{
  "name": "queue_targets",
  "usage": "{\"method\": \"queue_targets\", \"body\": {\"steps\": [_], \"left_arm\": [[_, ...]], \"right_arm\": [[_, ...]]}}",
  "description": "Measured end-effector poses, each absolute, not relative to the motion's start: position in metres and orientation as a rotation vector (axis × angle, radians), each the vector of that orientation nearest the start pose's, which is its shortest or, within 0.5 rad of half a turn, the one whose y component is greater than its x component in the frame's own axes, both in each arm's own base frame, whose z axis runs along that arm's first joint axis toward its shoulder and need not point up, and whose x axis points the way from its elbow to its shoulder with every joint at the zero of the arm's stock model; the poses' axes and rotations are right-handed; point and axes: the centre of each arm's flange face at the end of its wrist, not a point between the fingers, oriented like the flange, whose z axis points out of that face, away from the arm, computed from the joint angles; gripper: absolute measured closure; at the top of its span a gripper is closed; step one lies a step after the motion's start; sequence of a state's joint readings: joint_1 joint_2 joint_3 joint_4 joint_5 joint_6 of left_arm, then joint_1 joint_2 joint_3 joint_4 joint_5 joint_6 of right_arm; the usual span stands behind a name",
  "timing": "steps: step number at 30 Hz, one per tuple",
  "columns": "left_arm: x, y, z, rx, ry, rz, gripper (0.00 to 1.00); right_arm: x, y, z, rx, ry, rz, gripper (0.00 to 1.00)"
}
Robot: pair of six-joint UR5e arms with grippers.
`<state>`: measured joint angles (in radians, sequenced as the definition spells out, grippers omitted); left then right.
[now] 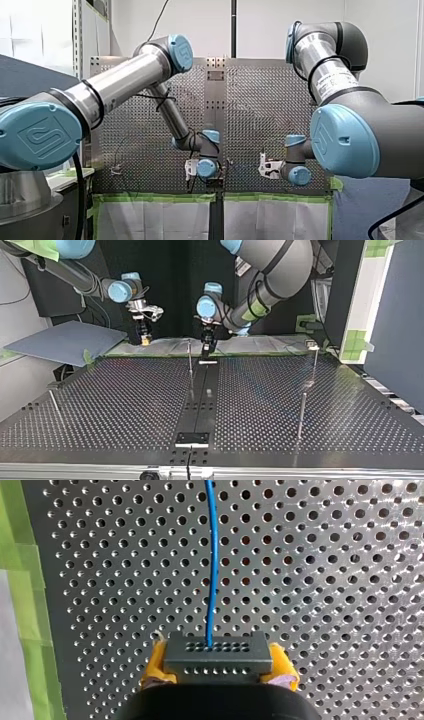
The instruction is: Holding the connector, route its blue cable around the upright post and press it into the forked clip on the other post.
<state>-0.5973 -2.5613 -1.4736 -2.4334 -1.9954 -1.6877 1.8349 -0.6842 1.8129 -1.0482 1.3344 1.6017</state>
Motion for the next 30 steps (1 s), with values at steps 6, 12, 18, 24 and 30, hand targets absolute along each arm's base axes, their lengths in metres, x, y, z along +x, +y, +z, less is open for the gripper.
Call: {"method": "queue_targets", "body": {"steps": [6, 12, 18, 24, 30], "left_arm": [[0.520, -0.456, -0.021, 0.100, 1.744, -0.147, 1.00], [0.537, -0.456, -0.011, 0.087, 1.739, -0.141, 1.00], [0.544, -0.451, -0.008, 0.078, 1.738, -0.133, 1.00], [0.549, -0.447, -0.008, 0.076, 1.739, -0.130, 1.00], [0.550, -0.446, -0.008, 0.082, 1.742, -0.137, 0.84]], "right_arm": [[0.302, -0.527, -0.030, 1.623, -1.021, 1.547, 1.00], [0.298, -0.530, -0.030, 1.614, -1.027, 1.542, 1.00], [0.294, -0.537, -0.028, 1.601, -1.030, 1.541, 1.00], [0.292, -0.544, -0.024, 1.588, -1.032, 1.540, 1.00], [0.292, -0.546, -0.024, 1.592, -1.035, 1.538, 1.00]]}}
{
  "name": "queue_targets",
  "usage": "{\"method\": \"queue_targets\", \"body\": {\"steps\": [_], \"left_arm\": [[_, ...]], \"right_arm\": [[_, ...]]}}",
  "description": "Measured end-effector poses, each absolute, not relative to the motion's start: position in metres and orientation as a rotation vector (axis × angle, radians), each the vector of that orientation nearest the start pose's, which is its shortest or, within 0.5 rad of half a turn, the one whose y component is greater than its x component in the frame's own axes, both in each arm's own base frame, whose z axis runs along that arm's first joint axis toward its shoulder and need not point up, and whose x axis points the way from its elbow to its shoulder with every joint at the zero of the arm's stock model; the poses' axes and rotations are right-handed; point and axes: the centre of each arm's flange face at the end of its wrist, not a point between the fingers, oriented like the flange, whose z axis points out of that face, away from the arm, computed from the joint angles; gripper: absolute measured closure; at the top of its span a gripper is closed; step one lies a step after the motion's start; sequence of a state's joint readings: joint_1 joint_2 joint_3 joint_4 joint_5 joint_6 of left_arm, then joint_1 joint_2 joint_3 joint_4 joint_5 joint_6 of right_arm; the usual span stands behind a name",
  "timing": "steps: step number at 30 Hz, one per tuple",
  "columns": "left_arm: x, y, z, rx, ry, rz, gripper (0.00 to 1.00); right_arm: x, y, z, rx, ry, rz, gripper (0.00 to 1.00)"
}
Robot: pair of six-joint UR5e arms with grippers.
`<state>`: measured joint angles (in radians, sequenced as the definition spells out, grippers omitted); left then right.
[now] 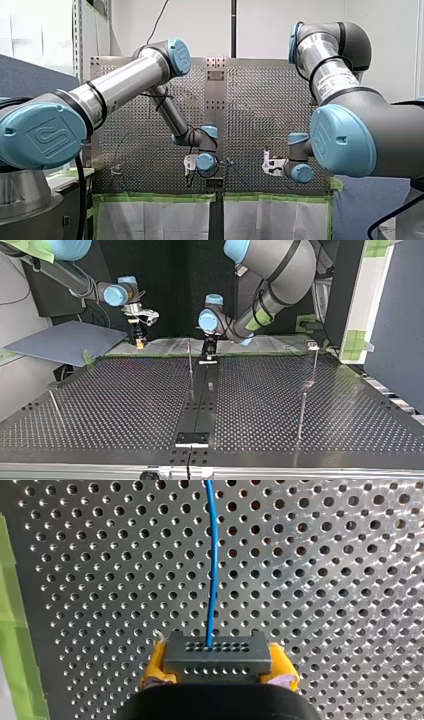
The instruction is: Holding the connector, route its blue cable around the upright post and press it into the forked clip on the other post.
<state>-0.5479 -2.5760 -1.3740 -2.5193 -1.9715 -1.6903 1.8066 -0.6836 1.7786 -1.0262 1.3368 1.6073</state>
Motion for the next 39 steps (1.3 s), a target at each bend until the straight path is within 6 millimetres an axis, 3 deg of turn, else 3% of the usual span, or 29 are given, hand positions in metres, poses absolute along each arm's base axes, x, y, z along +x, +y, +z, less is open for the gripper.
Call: {"method": "queue_targets", "body": {"steps": [1, 3, 4, 6, 9, 16, 18, 19, 20, 27, 39], "left_arm": [[0.549, -0.446, -0.008, 0.084, 1.742, -0.143, 0.84], [0.549, -0.448, -0.008, 0.086, 1.743, -0.159, 0.60], [0.548, -0.450, -0.008, 0.090, 1.744, -0.171, 0.60], [0.546, -0.453, -0.008, 0.101, 1.745, -0.191, 0.44], [0.543, -0.459, -0.008, 0.123, 1.747, -0.219, 0.36], [0.533, -0.469, -0.011, 0.205, 1.777, -0.251, 0.26], [0.530, -0.470, -0.011, 0.227, 1.788, -0.256, 0.10], [0.529, -0.471, -0.012, 0.239, 1.796, -0.258, 0.10], [0.528, -0.471, -0.013, 0.245, 1.801, -0.258, 0.02], [0.525, -0.467, -0.011, 0.243, 1.827, -0.226, 0.02], [0.510, -0.471, 0.010, 0.271, 1.829, -0.200, 0.02]], "right_arm": [[0.292, -0.546, -0.024, 1.594, -1.035, 1.538, 1.00], [0.292, -0.545, -0.024, 1.596, -1.035, 1.538, 1.00], [0.292, -0.545, -0.024, 1.597, -1.034, 1.539, 1.00], [0.293, -0.545, -0.024, 1.598, -1.034, 1.540, 1.00], [0.293, -0.545, -0.024, 1.599, -1.033, 1.540, 1.00], [0.293, -0.545, -0.024, 1.600, -1.033, 1.540, 1.00], [0.293, -0.545, -0.025, 1.601, -1.034, 1.540, 1.00], [0.293, -0.545, -0.025, 1.601, -1.034, 1.540, 1.00], [0.293, -0.545, -0.025, 1.601, -1.034, 1.540, 1.00], [0.293, -0.544, -0.025, 1.603, -1.034, 1.538, 1.00], [0.293, -0.544, -0.026, 1.606, -1.035, 1.535, 1.00]]}}
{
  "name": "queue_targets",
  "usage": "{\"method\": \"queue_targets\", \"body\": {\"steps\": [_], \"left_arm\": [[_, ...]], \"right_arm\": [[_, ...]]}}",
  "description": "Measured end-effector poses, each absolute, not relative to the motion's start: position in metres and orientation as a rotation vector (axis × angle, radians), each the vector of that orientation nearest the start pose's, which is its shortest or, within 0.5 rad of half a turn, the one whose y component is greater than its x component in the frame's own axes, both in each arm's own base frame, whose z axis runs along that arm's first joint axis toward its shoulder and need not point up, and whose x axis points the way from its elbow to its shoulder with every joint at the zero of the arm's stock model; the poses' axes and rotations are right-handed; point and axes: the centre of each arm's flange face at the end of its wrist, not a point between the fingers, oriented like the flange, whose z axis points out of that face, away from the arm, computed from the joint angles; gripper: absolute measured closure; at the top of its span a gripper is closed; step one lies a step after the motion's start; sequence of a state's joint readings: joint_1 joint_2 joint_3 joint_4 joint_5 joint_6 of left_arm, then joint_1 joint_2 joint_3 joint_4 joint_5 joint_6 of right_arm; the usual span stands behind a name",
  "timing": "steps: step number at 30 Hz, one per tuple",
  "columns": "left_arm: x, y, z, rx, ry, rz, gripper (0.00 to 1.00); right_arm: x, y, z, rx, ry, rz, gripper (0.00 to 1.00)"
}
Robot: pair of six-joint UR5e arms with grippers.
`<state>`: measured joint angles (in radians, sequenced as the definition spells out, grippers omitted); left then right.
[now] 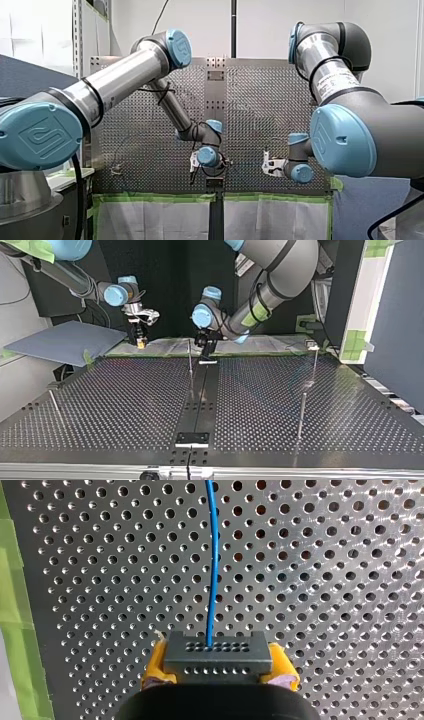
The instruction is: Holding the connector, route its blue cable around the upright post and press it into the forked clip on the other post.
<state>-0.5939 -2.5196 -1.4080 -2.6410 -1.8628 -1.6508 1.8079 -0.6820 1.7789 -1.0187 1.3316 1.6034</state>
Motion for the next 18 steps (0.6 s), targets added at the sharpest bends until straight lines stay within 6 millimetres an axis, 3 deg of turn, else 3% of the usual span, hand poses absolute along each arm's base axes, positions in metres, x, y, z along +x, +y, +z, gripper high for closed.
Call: {"method": "queue_targets", "body": {"steps": [10, 18], "left_arm": [[0.479, -0.477, 0.005, 0.335, 1.852, -0.199, 0.02], [0.466, -0.484, 0.002, 0.365, 1.856, -0.204, 0.02]], "right_arm": [[0.292, -0.544, -0.027, 1.610, -1.037, 1.530, 1.00], [0.292, -0.543, -0.027, 1.613, -1.039, 1.527, 1.00]]}}
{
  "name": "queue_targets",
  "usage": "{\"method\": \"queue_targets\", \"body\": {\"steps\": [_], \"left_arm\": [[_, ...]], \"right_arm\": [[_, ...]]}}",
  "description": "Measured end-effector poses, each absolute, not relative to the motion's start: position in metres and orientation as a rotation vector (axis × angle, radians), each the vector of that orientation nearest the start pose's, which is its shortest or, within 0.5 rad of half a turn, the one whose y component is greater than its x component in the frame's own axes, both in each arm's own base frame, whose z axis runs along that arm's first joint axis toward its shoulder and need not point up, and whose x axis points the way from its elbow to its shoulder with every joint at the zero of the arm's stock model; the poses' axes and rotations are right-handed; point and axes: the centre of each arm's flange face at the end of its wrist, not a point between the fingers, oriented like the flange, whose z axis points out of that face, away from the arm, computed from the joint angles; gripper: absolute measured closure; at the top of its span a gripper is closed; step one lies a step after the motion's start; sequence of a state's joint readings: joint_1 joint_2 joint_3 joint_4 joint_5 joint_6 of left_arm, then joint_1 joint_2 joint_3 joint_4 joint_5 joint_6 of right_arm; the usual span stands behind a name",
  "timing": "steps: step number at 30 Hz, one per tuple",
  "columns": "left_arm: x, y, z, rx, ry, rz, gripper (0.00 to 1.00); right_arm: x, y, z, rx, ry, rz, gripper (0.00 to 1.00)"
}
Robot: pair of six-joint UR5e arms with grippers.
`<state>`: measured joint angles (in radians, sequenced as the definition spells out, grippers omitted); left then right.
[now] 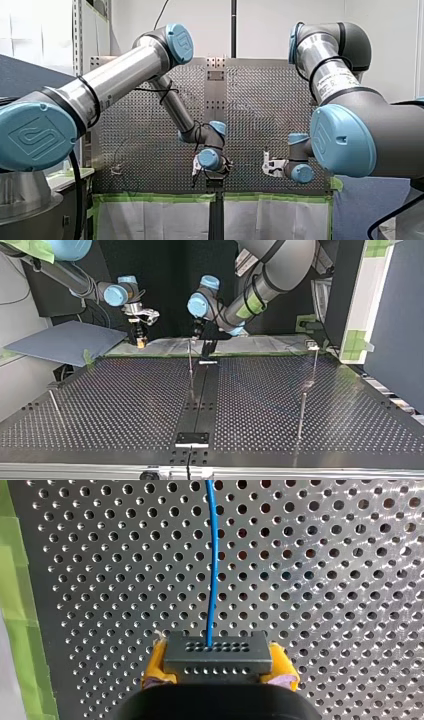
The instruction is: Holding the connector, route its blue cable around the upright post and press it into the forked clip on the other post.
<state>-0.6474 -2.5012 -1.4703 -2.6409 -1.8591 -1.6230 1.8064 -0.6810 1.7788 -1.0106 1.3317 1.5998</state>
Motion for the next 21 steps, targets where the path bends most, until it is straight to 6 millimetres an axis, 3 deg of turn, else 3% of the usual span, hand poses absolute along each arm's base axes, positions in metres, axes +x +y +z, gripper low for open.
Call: {"method": "queue_targets", "body": {"steps": [9, 21], "left_arm": [[0.460, -0.489, 0.003, 0.373, 1.852, -0.207, 0.02], [0.458, -0.493, 0.022, 0.354, 1.830, -0.207, 0.02]], "right_arm": [[0.292, -0.543, -0.027, 1.616, -1.040, 1.526, 1.00], [0.292, -0.543, -0.027, 1.616, -1.041, 1.524, 1.00]]}}
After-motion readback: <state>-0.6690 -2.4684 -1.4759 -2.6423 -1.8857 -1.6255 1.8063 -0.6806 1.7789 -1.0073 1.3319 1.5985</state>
